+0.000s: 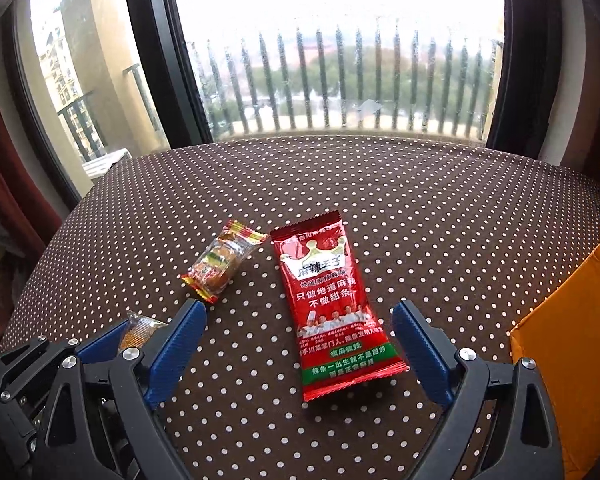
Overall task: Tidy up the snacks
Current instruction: 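Grasp the jelly candy packet with the left tool while the right grasps the red packet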
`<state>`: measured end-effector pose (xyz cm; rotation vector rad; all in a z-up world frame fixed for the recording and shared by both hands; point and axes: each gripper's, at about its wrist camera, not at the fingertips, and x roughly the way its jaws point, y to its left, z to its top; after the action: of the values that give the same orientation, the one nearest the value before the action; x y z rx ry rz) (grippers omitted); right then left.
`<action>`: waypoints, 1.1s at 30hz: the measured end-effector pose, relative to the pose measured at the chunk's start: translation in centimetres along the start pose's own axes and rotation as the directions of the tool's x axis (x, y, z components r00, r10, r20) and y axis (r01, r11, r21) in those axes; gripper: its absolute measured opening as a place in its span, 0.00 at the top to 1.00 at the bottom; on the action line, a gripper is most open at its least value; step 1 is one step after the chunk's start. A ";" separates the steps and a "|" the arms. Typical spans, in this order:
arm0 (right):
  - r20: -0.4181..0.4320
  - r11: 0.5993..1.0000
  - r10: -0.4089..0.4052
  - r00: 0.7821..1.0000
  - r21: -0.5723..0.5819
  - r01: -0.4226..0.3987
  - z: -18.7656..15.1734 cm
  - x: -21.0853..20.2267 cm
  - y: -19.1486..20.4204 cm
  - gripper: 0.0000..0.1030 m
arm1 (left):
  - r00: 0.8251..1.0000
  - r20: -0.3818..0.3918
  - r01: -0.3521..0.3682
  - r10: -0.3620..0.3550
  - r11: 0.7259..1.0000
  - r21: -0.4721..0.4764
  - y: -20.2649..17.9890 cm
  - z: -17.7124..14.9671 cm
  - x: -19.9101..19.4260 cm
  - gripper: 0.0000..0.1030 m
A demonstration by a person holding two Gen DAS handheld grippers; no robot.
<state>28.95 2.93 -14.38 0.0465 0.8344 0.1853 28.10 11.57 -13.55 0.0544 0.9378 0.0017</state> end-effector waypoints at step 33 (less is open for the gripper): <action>-0.049 1.000 -0.009 0.999 0.021 0.010 -0.7 3.4 -0.6 0.50 | 0.999 0.037 -0.033 0.033 0.999 -0.001 -1.6 -2.2 1.7 0.72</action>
<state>30.71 2.90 -17.44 0.0583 0.8858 0.1694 27.29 10.14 -16.26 0.0690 0.9000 0.0313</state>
